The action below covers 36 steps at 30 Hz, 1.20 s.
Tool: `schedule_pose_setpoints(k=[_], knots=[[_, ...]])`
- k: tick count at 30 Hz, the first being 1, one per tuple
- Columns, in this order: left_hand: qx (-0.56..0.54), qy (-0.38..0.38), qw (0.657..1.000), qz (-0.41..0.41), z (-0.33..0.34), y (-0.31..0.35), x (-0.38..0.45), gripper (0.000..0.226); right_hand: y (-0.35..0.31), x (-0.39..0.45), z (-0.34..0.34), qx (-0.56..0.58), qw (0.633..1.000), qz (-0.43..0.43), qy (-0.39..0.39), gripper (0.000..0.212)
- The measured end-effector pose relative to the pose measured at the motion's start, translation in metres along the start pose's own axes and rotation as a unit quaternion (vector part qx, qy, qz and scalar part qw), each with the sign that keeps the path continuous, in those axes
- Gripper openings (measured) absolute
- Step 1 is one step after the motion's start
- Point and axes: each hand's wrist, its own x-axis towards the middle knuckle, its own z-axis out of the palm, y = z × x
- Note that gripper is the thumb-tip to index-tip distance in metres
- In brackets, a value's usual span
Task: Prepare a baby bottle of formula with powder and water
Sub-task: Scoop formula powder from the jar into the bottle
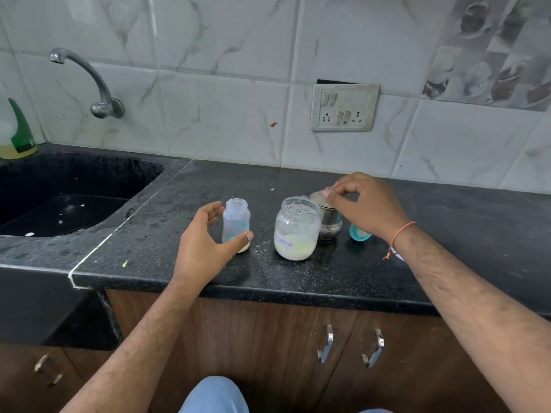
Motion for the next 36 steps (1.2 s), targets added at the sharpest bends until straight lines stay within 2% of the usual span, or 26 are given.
schedule_pose_setpoints(k=[6,9,11,14,16,19,21,28,36], knots=[[0.017,0.077,0.994,0.072,0.001,0.002,-0.011,0.064,0.04,-0.006,-0.035,-0.054,0.998,0.044,-0.007,0.01],[0.041,0.12,0.98,0.151,0.003,0.003,-0.018,0.052,0.062,-0.014,-0.05,-0.073,0.994,0.077,-0.021,0.002],[0.076,0.14,0.964,0.212,0.005,0.005,-0.022,0.044,0.072,-0.02,-0.058,-0.086,0.991,0.094,-0.03,0.007],[0.109,0.132,0.942,0.289,0.01,0.007,-0.027,0.038,0.084,-0.028,-0.065,-0.098,0.988,0.115,-0.039,0.013],[0.1,0.091,0.939,0.317,0.019,0.012,-0.033,0.036,0.092,-0.032,-0.066,-0.098,0.986,0.125,-0.043,0.015],[0.078,-0.011,0.963,0.259,0.039,0.027,-0.043,0.045,0.098,-0.036,-0.061,-0.105,0.984,0.131,-0.055,0.02],[0.068,-0.053,0.973,0.214,0.056,0.034,-0.045,0.055,0.099,-0.035,-0.055,-0.121,0.982,0.124,-0.073,0.026],[0.049,-0.06,0.993,0.088,0.077,0.039,-0.033,0.086,0.092,-0.027,-0.033,-0.157,0.979,0.071,-0.106,0.046],[0.048,-0.077,0.994,0.063,0.091,0.034,-0.02,0.106,0.065,-0.012,-0.008,-0.079,0.995,0.018,-0.058,0.071]])
